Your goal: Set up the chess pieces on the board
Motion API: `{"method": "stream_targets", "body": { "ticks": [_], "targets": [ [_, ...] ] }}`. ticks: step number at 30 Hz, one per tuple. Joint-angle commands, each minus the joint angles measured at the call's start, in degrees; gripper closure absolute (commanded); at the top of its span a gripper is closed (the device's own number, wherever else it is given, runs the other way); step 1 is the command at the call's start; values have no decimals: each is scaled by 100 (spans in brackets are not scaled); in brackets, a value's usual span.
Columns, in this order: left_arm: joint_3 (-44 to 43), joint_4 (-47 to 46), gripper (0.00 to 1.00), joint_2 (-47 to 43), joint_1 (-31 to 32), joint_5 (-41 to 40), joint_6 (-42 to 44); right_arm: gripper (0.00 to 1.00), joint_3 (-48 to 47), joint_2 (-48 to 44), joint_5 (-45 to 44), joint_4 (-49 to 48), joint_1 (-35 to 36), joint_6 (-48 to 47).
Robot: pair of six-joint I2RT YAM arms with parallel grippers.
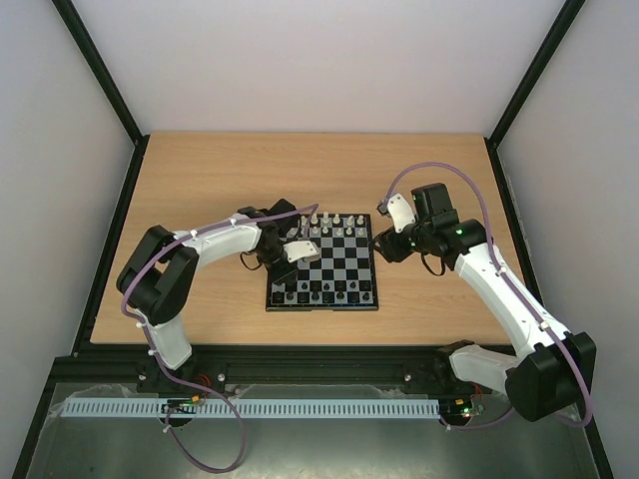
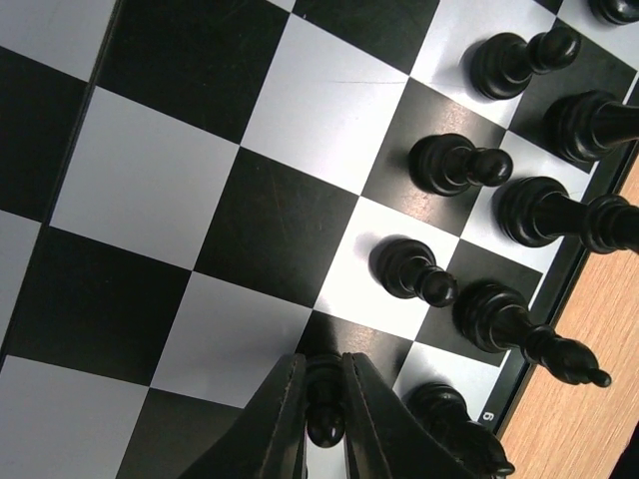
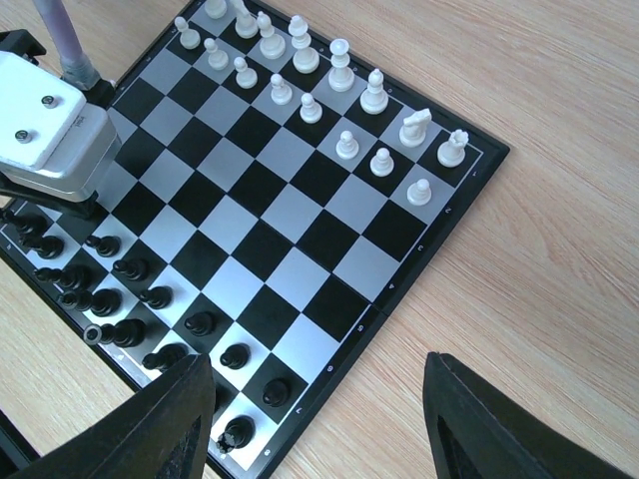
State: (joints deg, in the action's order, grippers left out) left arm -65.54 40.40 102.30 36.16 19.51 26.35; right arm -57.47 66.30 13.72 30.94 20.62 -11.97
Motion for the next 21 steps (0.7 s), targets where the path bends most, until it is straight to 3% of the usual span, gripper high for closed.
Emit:
{"method": "stream_targets", "body": {
  "ticks": [1, 17, 21],
  "targets": [
    [49, 149, 85, -81, 62, 76, -11, 42, 80, -126, 44, 2, -21, 18],
    [-549, 512, 65, -515, -119, 222, 58, 41, -33, -113, 64, -27, -112, 94],
    [-793, 596, 56, -960, -336, 534, 128, 32, -130, -126, -6, -72, -318, 317]
  ]
}}
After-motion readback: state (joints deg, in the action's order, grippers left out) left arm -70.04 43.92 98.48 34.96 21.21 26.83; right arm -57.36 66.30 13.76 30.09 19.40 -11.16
